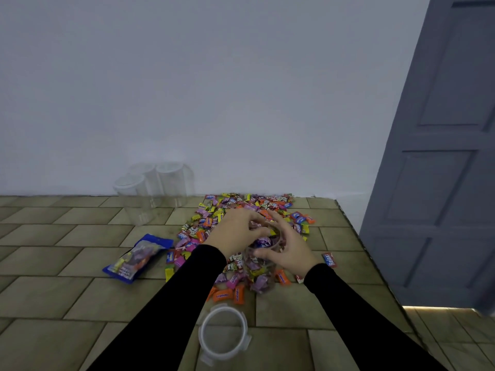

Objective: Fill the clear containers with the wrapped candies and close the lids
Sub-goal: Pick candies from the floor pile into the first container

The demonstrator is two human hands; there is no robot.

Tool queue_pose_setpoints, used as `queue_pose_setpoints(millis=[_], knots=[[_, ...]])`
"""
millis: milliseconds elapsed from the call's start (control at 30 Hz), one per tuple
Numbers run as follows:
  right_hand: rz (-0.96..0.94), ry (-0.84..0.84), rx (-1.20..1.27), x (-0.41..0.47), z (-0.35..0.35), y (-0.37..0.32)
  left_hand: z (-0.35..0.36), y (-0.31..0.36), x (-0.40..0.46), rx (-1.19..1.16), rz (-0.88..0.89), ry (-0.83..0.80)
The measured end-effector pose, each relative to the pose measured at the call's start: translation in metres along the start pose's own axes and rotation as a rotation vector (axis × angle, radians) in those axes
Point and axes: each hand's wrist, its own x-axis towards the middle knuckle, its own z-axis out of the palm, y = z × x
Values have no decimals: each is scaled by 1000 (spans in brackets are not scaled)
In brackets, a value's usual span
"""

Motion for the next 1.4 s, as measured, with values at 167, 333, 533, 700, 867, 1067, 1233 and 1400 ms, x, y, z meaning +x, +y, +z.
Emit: queue_pose_setpoints(millis=[167, 333, 533, 700, 867, 1067, 1233, 1400], knots=[[-8, -28, -112, 5, -4, 9, 4, -3, 0, -109, -1, -14], [0, -9, -90, 6, -5, 8, -6, -9, 2, -67, 99, 39], [18, 6, -43, 6, -2, 11, 0, -4, 4, 40, 72, -112], [14, 53, 22, 2, 5, 11, -4, -5, -5, -6, 112, 139], [18, 107, 75, -4, 14, 14, -11, -7, -29, 123, 66, 330], [41, 134, 88, -11, 24, 15, 5, -37, -54, 390, -323, -450], [22, 188, 115, -14, 31, 12, 37, -59, -70, 455, -389, -639], [22, 213, 120, -17, 35, 12, 52, -68, -77, 469, -368, -510]])
